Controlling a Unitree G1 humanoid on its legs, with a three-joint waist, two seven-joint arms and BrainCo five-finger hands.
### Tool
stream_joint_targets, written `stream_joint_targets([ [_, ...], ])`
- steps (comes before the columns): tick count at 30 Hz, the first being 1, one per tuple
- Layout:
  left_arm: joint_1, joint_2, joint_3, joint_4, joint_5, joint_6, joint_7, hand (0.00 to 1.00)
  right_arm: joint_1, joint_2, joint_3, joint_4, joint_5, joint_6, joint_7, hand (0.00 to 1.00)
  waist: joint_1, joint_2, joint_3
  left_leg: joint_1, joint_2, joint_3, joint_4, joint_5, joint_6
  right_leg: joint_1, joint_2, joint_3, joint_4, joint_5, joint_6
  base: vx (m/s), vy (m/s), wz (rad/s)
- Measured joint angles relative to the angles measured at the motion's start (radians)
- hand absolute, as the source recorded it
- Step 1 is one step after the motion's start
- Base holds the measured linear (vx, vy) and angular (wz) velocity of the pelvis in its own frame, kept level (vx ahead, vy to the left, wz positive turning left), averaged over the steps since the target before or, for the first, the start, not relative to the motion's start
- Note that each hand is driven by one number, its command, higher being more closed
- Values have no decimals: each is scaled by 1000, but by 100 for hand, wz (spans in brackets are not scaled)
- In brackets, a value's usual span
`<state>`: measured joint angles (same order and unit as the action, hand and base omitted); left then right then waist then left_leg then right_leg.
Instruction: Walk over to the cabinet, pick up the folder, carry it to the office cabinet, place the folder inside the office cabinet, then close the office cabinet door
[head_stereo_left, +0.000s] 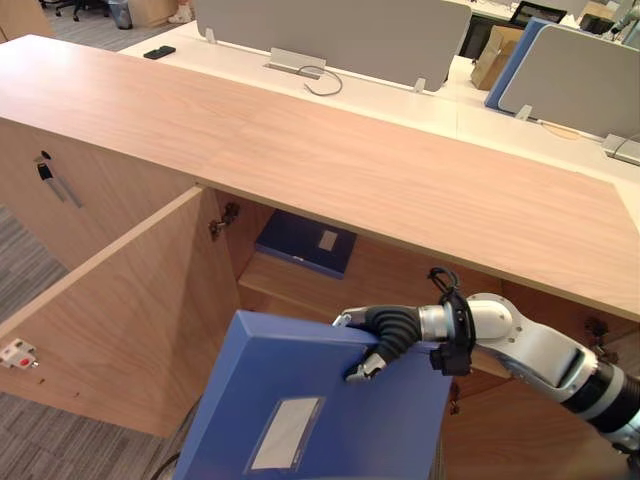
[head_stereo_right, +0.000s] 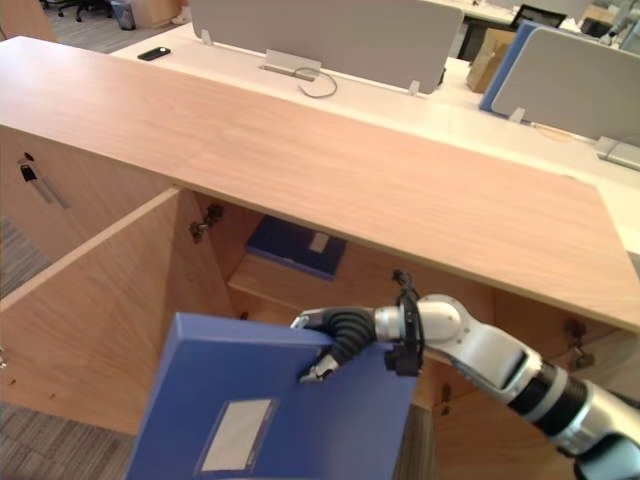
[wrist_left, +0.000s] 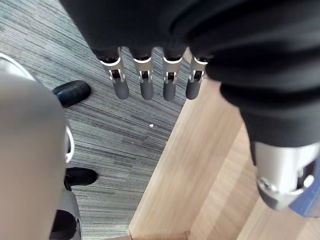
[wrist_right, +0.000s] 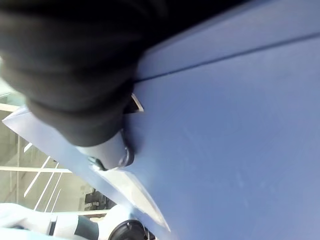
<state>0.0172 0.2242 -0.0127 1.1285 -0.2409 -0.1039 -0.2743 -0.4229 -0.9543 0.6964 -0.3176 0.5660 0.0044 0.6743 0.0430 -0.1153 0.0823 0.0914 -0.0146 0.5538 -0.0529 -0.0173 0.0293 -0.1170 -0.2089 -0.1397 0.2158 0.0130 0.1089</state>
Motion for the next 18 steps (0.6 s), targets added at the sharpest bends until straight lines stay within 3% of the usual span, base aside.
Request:
stream_joint_targets([
  [9,22,-12,94,11,53,11,9,0,147,93,-81,176,-64,6,1,100,3,11,3,-16,4,-12,10,-7,-8,1,-3,-24,-8,-6,-8,1,15,3],
  [12,27,-21,100,5,57,13,9,0,186,181,-130,289,-169,3,16,100,3,23,3,-21,5,-13,15,-3,-4,3,-3,-25,-19,-7,-10,0,0,0],
  [15,27,-37,106,-3,76,16,9,0,230,329,-243,494,-295,-2,18,100,3,38,-1,-16,7,-21,23,-3,-5,18,-4,-42,-23,-16,-19,11,8,8],
  [17,34,-46,115,-16,79,18,11,0,237,489,-373,728,-396,-3,-55,100,3,50,6,3,9,-15,24,-5,-8,31,-2,-45,-23,-23,-20,1,0,-6],
  [18,40,-51,116,-27,79,18,12,0,231,516,-405,775,-412,-3,-82,100,3,55,7,5,10,-10,24,-6,-9,31,-2,-44,-24,-25,-19,-5,-3,-22],
])
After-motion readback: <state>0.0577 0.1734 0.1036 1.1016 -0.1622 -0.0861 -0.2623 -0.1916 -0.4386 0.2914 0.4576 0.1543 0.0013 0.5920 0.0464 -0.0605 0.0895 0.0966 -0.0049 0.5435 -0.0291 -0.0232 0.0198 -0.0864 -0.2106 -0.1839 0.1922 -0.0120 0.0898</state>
